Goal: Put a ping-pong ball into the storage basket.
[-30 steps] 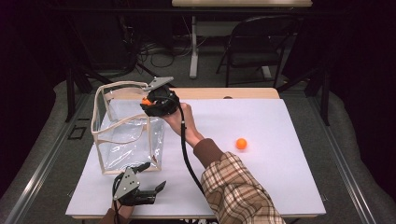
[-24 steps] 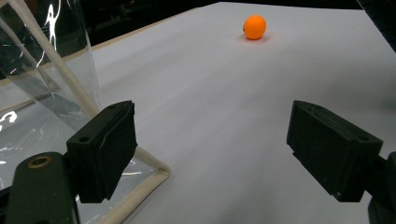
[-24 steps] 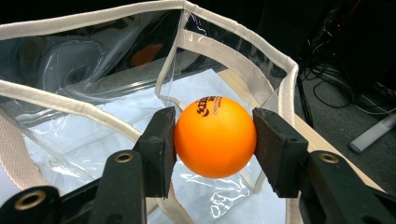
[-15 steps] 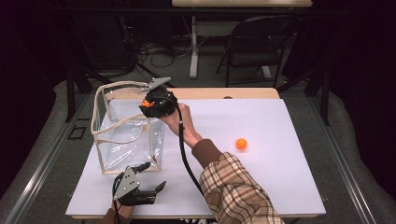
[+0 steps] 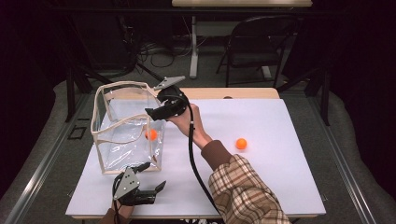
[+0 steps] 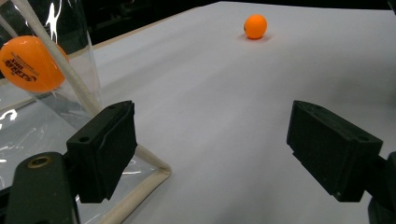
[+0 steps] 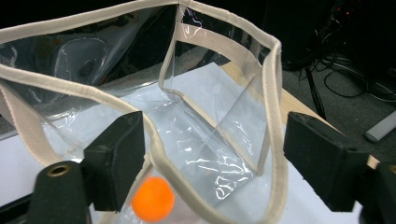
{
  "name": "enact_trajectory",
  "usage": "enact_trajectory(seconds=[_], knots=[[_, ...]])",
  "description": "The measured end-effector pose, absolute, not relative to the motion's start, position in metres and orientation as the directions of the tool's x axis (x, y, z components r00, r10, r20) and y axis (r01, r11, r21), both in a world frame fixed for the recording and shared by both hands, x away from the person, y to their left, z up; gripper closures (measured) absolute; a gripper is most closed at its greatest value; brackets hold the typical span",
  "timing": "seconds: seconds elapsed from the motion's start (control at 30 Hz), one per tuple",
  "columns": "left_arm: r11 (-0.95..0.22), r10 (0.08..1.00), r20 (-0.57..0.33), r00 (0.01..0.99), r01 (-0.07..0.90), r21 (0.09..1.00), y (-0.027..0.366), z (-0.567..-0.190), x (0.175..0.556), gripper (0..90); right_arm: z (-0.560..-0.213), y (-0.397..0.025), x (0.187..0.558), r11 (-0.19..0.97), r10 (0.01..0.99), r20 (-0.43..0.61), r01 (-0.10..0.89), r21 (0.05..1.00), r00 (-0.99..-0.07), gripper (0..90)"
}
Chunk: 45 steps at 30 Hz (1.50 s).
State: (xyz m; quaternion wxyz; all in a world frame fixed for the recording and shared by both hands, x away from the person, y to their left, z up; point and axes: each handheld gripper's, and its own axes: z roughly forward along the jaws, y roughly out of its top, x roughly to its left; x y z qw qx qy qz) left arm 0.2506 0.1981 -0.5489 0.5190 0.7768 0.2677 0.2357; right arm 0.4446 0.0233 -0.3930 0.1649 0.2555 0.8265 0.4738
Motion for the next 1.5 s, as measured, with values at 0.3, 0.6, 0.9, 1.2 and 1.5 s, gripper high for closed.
enact_trajectory(seconds=[0.3, 0.6, 0.9, 1.2, 1.5], knots=[[-0.319, 0.659, 0.090, 0.747, 0.169, 0.933, 0.198, -0.549, 0.250, 16.1, -0.390, -0.008, 0.434, 0.411, 0.567, -0.021, 0.261, 0.874, -0.823, 14.4], [-0.319, 0.661, 0.089, 0.745, 0.172, 0.932, 0.198, -0.549, 0.251, 16.0, -0.399, -0.040, 0.421, 0.414, 0.572, -0.024, 0.263, 0.872, -0.820, 13.8], [-0.320, 0.662, 0.089, 0.744, 0.173, 0.932, 0.198, -0.550, 0.251, 16.1, -0.418, -0.073, 0.410, 0.412, 0.592, -0.016, 0.286, 0.865, -0.806, 12.6], [-0.324, 0.661, 0.096, 0.744, 0.168, 0.931, 0.197, -0.549, 0.250, 16.1, -0.440, -0.105, 0.395, 0.413, 0.601, 0.008, 0.319, 0.853, -0.799, 11.7], [-0.325, 0.660, 0.094, 0.745, 0.170, 0.931, 0.197, -0.549, 0.250, 16.1, -0.466, -0.125, 0.377, 0.432, 0.599, 0.012, 0.337, 0.837, -0.800, 11.3]])
